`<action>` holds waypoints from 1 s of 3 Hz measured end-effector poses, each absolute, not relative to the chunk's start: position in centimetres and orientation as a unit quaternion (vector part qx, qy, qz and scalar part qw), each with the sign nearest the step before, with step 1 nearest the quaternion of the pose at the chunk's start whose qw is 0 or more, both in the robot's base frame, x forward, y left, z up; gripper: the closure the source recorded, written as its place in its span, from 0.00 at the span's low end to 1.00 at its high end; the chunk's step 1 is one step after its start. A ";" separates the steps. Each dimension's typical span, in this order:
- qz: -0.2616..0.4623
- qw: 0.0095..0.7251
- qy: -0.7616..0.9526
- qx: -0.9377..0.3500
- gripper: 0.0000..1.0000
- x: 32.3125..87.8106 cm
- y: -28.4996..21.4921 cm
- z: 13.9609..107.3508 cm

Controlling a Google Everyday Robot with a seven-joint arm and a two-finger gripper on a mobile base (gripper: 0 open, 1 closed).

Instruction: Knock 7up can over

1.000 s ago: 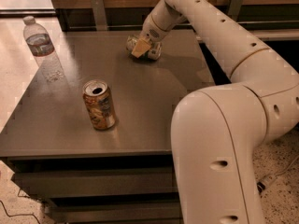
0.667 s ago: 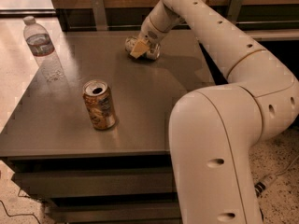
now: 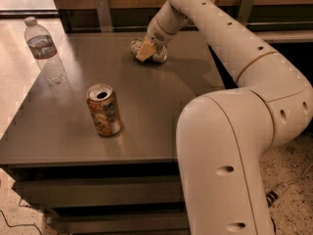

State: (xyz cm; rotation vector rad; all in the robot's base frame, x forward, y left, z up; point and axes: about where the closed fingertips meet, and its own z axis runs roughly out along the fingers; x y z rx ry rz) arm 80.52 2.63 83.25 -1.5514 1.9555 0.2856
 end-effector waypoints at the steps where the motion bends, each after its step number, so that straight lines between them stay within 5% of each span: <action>1: 0.109 0.308 0.740 -0.588 0.19 80.5 2.8 83.1; 2: 0.109 0.308 0.740 -0.588 0.00 80.5 2.8 83.1; 3: 0.110 0.307 0.740 -0.588 0.00 80.5 2.8 83.0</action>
Offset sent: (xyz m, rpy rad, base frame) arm 0.0000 0.0015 -0.0019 -0.0006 0.0032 0.0020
